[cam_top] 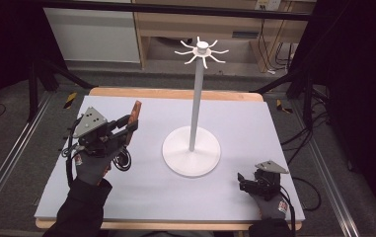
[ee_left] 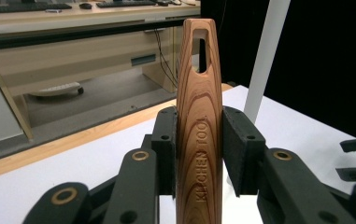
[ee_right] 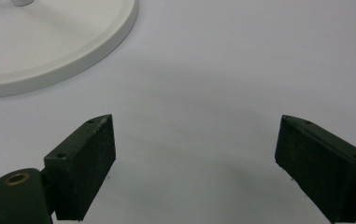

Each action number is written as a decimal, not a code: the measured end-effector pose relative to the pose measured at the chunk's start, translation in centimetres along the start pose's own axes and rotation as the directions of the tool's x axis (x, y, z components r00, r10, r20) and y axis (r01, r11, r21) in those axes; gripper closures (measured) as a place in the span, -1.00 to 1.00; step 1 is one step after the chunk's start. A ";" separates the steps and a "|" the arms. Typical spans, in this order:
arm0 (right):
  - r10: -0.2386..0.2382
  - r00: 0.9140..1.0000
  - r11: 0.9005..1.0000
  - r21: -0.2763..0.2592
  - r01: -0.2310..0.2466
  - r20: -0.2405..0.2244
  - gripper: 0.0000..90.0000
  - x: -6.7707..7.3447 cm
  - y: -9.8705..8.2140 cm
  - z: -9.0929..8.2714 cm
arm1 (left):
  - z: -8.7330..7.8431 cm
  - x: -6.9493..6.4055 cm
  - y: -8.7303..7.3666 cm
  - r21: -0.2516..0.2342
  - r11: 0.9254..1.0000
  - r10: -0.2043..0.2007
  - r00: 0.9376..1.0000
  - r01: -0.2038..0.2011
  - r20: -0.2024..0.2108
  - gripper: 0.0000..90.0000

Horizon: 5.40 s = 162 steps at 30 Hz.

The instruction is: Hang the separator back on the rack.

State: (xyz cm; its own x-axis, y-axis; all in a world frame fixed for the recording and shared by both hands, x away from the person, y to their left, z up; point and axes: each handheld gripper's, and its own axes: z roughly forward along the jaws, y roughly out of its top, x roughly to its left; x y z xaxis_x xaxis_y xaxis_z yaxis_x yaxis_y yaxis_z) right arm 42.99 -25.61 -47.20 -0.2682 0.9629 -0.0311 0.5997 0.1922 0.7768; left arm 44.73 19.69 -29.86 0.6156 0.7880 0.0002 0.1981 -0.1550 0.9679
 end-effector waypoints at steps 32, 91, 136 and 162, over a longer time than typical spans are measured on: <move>0.001 1.000 1.000 0.003 -0.001 0.001 -0.72 0.2 0.1 0.1 | 0.5 -2.7 5.1 -0.107 0.993 0.042 0.999 -0.039 0.027 0.49; 0.002 1.000 1.000 0.001 -0.002 -0.006 -0.72 0.1 0.1 0.1 | 2.9 -7.1 11.7 -0.173 0.980 0.112 0.991 -0.097 0.074 0.49; 0.008 1.000 1.000 0.002 -0.008 -0.007 -0.72 0.0 0.2 0.0 | 6.0 -7.1 11.3 -0.151 0.985 0.093 0.994 -0.083 0.061 0.49; 0.005 1.000 1.000 0.005 -0.005 -0.006 -0.72 0.1 0.1 0.1 | 5.7 -6.9 10.9 -0.146 0.985 0.105 0.992 -0.093 0.076 0.34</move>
State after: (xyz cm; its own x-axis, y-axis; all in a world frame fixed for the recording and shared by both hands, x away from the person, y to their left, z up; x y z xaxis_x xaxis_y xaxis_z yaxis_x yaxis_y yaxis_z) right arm 43.15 -25.47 -47.18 -0.2698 0.9626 -0.0234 0.6045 0.1883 0.7740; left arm 46.96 9.20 -20.75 0.6891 0.7199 0.0825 0.0266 -0.1388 0.9900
